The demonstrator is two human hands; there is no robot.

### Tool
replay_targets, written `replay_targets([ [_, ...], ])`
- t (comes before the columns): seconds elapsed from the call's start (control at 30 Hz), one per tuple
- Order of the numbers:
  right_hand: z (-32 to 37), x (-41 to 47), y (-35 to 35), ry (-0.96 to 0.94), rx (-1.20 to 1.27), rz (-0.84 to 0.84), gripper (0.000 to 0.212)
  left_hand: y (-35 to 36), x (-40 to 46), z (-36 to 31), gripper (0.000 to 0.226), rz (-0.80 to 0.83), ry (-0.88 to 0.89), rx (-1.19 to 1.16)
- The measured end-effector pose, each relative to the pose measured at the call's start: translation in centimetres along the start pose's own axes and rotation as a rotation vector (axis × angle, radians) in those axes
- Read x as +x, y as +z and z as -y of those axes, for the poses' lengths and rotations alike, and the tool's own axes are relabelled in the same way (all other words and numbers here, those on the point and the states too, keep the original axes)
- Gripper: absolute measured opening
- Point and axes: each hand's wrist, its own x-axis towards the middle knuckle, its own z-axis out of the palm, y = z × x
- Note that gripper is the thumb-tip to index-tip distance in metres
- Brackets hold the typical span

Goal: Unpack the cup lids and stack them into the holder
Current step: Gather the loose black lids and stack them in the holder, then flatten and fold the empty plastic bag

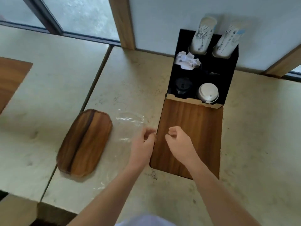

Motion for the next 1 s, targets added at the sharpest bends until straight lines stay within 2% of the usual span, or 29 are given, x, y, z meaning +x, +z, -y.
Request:
replay_targets([
  [0.1, -0.6, -2.4, 3.2, 0.028, -0.04, 0.127, 0.024, -4.7, -3.3, 5.0, 0.019, -0.186, -0.212, -0.1],
  [0.23, -1.5, -4.3, 7.7, 0.101, -0.074, 0.262, 0.03, -9.2, -8.0, 10.6, 0.018, -0.565, -0.656, -0.55],
  [0.3, -1.7, -4.6, 10.0, 0.257, 0.079, 0.276, 0.032, -10.3, -9.8, 12.3, 0.017, -0.691, -0.753, -0.587],
  [0.37, -1.6, -4.7, 12.1, 0.424, 0.292, 0.271, 0.037, -10.6, -10.7, 12.9, 0.013, -0.738, -0.808, -0.653],
  [0.43, -1.4, -5.0, 13.6, 0.507, 0.372, 0.265, 0.038, -10.5, -10.8, 12.9, 0.014, -0.697, -0.871, -0.764],
  [0.57, -0.6, -5.9, 15.6, 0.541, 0.314, 0.227, 0.049, -10.1, -10.2, 12.3, 0.031, -0.43, -0.975, -0.966],
  [0.67, 0.2, -6.2, 16.2, 0.524, 0.303, 0.25, 0.043, -9.6, -9.7, 12.3, 0.027, -0.389, -0.98, -0.991],
  [0.8, 1.0, -6.3, 15.9, 0.443, 0.329, 0.282, 0.016, -9.0, -9.2, 11.8, 0.022, -0.341, -0.891, -1.059],
  [0.87, 1.0, -6.5, 15.2, 0.429, 0.369, 0.275, 0.009, -8.9, -9.3, 11.1, 0.013, -0.309, -0.811, -1.046],
  [0.93, 0.9, -7.0, 14.1, 0.432, 0.458, 0.272, 0.009, -8.7, -9.3, 10.1, 0.006, -0.279, -0.695, -0.955],
  [1.0, 0.6, -7.7, 12.5, 0.403, 0.513, 0.263, 0.014, -8.6, -9.3, 8.7, 0.005, -0.291, -0.539, -0.747],
])
